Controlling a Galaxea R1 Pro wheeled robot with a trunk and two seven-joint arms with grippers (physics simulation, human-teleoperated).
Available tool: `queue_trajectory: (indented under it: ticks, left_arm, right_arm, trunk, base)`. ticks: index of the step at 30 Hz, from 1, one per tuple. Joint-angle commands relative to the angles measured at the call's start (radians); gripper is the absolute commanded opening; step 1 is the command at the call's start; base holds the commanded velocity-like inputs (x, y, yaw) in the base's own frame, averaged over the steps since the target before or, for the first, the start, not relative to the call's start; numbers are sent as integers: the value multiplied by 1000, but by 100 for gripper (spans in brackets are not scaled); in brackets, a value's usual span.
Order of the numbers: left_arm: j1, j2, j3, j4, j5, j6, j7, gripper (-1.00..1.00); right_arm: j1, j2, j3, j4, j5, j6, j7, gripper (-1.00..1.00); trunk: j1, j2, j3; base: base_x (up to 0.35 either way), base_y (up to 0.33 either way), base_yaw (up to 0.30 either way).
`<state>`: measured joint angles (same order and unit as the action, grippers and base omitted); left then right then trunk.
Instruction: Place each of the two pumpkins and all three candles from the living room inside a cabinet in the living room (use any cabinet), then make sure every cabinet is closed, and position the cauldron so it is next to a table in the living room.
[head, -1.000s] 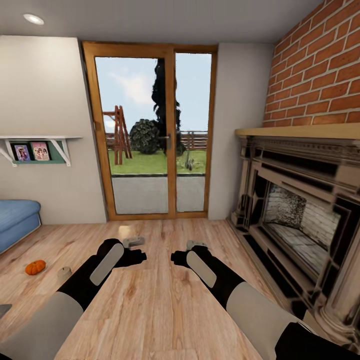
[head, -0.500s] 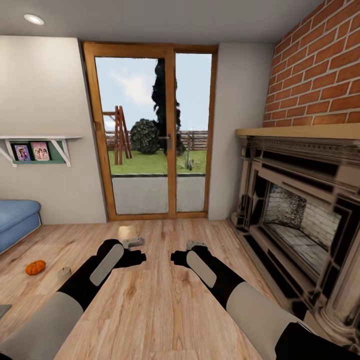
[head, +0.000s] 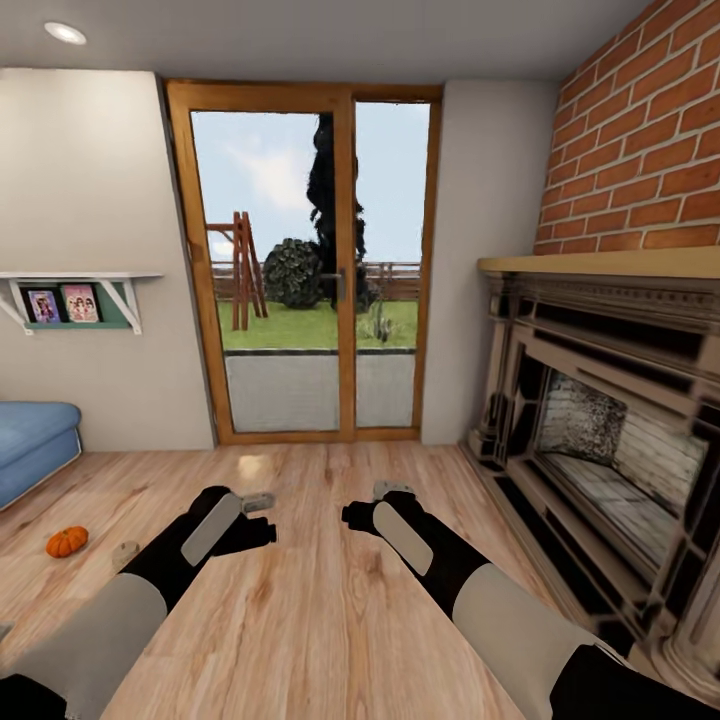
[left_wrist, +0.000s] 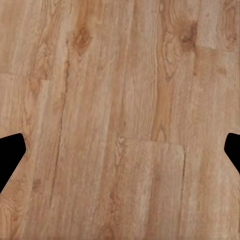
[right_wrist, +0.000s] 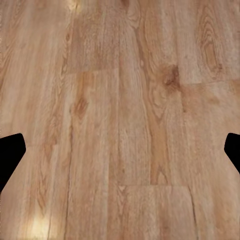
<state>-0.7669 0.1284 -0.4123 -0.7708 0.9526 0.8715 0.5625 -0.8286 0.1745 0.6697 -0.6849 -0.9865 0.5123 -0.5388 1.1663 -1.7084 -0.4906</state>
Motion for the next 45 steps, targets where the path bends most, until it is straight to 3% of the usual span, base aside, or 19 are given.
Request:
queue_trajectory:
  ticks: [1, 10, 45]
  left_arm:
    - [-2, 2, -5, 1, 11, 0, 9, 100]
    - [-5, 6, -5, 9, 11, 1, 7, 100]
    - [-5, 1, -5, 8, 11, 1, 3, 100]
  right_arm:
    - [-1, 0, 2, -1, -6, 1, -8, 100]
    - [-1, 0, 2, 0, -6, 2, -12, 100]
    - [-1, 0, 2, 1, -6, 0, -12, 100]
  trunk:
    - [0, -1, -1]
    - [0, -1, 3]
    - [0, -1, 3]
  base:
    - [299, 0, 176]
    - [325, 0, 142]
    - [335, 0, 3]
